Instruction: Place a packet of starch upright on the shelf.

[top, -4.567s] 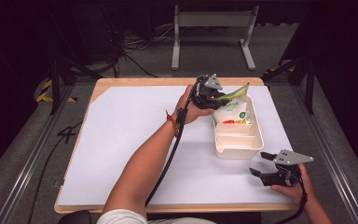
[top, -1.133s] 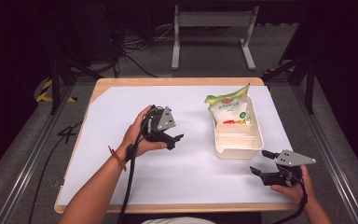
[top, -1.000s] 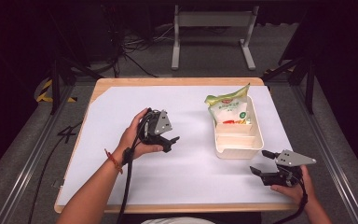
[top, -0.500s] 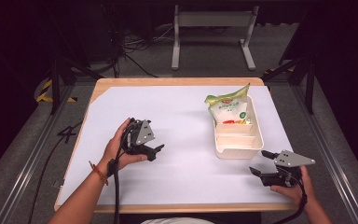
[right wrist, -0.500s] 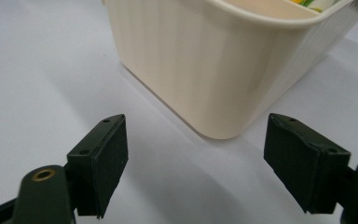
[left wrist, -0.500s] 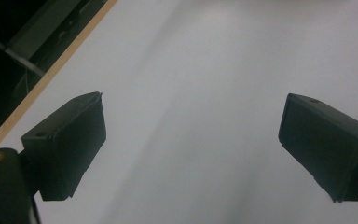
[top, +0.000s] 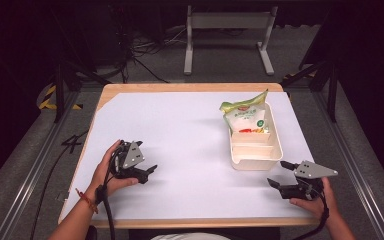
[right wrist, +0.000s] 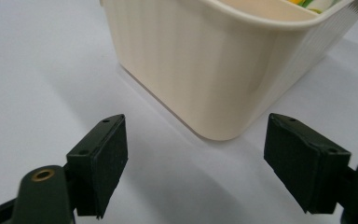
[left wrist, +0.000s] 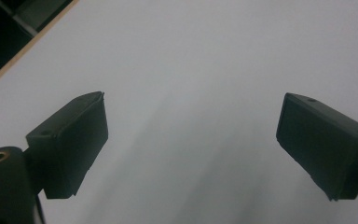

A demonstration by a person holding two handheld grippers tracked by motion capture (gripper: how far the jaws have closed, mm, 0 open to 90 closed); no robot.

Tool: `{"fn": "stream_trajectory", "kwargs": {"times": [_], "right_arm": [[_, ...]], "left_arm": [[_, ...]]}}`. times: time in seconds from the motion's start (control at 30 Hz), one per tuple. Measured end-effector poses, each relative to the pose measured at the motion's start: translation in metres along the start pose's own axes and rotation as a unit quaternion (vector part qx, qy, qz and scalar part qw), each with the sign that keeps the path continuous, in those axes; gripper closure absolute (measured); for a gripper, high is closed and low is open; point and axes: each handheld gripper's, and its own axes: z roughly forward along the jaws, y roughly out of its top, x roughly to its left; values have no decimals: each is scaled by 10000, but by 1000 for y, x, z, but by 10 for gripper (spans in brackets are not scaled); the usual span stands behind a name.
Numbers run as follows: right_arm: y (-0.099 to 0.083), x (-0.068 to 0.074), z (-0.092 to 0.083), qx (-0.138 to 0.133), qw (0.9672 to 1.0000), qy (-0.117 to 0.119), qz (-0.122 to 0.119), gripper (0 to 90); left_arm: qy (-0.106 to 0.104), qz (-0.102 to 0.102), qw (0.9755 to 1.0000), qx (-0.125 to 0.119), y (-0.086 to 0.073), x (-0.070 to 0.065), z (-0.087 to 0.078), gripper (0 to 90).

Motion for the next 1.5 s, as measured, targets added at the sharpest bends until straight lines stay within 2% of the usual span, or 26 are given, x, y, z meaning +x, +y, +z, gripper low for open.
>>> {"fn": "stream_trajectory", "kwargs": {"times": [0.1,0.33,0.5,0.6,0.73,0.77,0.8,0.97,1.5], "right_arm": [[0,0,0,9,10000,-7,-22,213],[0,0,0,20,10000,-8,-5,212],[-1,0,0,27,10000,-19,7,211],[-1,0,0,28,10000,-24,-9,210],[-1,-1,-1,-23,10000,-64,24,206],[-1,-1,-1,-23,10000,-64,24,206],[-1,-2,-2,-51,9999,-107,31,205],[-1,-4,-4,-97,9998,-158,82,204],[-1,-4,-3,-81,9998,-156,56,204]], "left_arm": [[-1,-174,9998,0,-14,0,-5,89],[52,-350,9993,113,-41,0,-16,86],[151,-643,9978,53,-57,2,-27,82],[178,-1016,9946,-107,-68,4,-34,81],[282,-1293,9909,-248,-78,5,-42,81],[282,-1293,9909,-248,-78,5,-42,82],[364,-1375,9891,-390,-78,6,-44,83],[274,-1342,9899,-354,-77,6,-41,61],[387,-1295,9904,-294,-77,7,-40,58]]}}
